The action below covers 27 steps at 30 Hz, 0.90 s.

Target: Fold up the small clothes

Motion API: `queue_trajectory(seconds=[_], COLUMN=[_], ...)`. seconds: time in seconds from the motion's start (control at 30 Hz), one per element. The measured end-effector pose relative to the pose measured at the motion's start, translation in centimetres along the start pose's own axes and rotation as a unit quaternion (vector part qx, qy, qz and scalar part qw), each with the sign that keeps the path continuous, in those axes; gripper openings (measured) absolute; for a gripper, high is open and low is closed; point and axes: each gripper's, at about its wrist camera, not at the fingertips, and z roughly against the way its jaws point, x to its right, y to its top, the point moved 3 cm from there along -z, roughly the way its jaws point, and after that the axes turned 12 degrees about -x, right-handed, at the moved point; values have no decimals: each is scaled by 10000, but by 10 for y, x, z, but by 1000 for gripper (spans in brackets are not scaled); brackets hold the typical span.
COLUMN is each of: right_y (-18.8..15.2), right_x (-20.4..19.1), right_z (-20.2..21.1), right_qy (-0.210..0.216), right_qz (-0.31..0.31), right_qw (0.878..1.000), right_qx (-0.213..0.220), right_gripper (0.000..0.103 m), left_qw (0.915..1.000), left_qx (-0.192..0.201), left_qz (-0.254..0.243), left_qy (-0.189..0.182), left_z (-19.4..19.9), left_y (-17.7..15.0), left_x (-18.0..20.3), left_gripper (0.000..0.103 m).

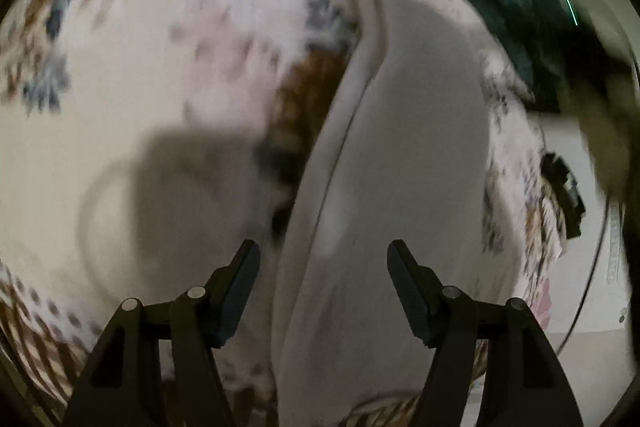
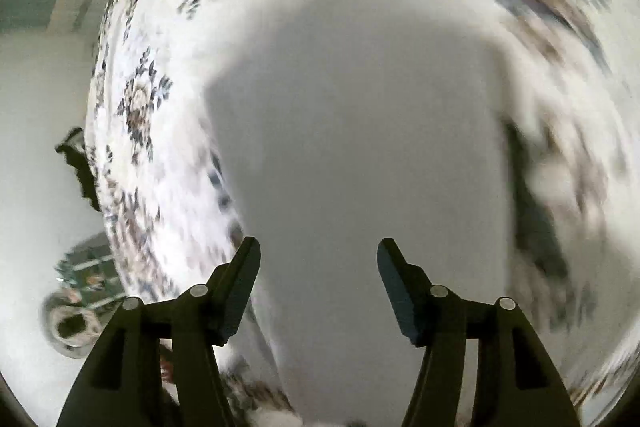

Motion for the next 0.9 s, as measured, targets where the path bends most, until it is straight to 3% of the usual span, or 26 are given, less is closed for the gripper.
queue_trajectory(seconds=[0.1,0.17,0.23,0.3,0.33,0.43,0.7,0.9], right_y=[49,60,67,57,55,56,61,67], right_x=[-43,-51,-55,-60,-63,-69,-104,-101], right_z=[-31,-48,-58,-61,-57,-46,1,-41], right_qy=[-438,-809,-1387,-1701,-1858,-1826,-1599,-1395], right_qz=[252,408,646,819,921,885,1003,884], right_qw=[9987,9957,9878,9820,9782,9791,9783,9858], right_qx=[-106,-201,-289,-103,48,159,855,-299], right_gripper=[63,64,64,48,16,7,0,2], left_qw=[9999,9999,9999,9998,9998,9997,9989,9989], left_qx=[-115,-88,-147,-180,-138,17,265,100], left_qz=[78,70,61,76,88,110,246,374], left_qy=[-17,19,-5,-20,-105,-213,-314,-268], left_z=[-12,-13,-17,-20,-19,-11,11,-1], left_y=[-22,-33,-38,-43,-45,-48,-50,-49], left_x=[-6,-6,-2,-2,-3,-5,-13,-28], left_gripper=[62,58,23,9,5,4,2,2])
